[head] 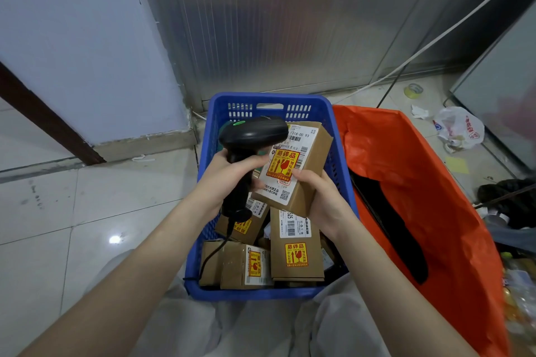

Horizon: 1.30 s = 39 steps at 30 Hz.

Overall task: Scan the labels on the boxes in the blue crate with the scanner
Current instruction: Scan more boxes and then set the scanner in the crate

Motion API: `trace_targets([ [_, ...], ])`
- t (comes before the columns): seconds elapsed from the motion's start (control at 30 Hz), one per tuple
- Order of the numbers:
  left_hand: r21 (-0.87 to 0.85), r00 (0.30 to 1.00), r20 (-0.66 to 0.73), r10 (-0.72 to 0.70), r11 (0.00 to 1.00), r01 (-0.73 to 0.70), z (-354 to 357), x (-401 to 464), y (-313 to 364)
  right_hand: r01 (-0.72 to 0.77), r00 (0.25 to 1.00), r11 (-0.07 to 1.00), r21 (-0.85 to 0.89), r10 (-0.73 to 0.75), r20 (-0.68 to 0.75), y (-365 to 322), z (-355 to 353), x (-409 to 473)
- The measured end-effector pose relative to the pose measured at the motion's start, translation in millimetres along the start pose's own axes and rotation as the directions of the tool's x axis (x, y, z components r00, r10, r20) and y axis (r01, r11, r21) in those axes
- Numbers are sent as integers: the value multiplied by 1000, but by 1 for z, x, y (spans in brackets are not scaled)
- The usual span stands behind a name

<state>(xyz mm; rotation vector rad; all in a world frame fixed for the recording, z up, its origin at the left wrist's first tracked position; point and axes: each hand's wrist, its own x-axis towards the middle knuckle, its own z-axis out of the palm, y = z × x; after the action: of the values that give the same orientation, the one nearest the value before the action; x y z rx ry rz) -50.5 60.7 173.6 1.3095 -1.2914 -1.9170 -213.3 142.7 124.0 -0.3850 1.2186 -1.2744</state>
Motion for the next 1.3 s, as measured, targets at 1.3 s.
trace_targets([
  [1.3,123,1000,-7,-3,992,4,-3,14,-11,125,986,989,-83,-133,-96,2,-8,6],
])
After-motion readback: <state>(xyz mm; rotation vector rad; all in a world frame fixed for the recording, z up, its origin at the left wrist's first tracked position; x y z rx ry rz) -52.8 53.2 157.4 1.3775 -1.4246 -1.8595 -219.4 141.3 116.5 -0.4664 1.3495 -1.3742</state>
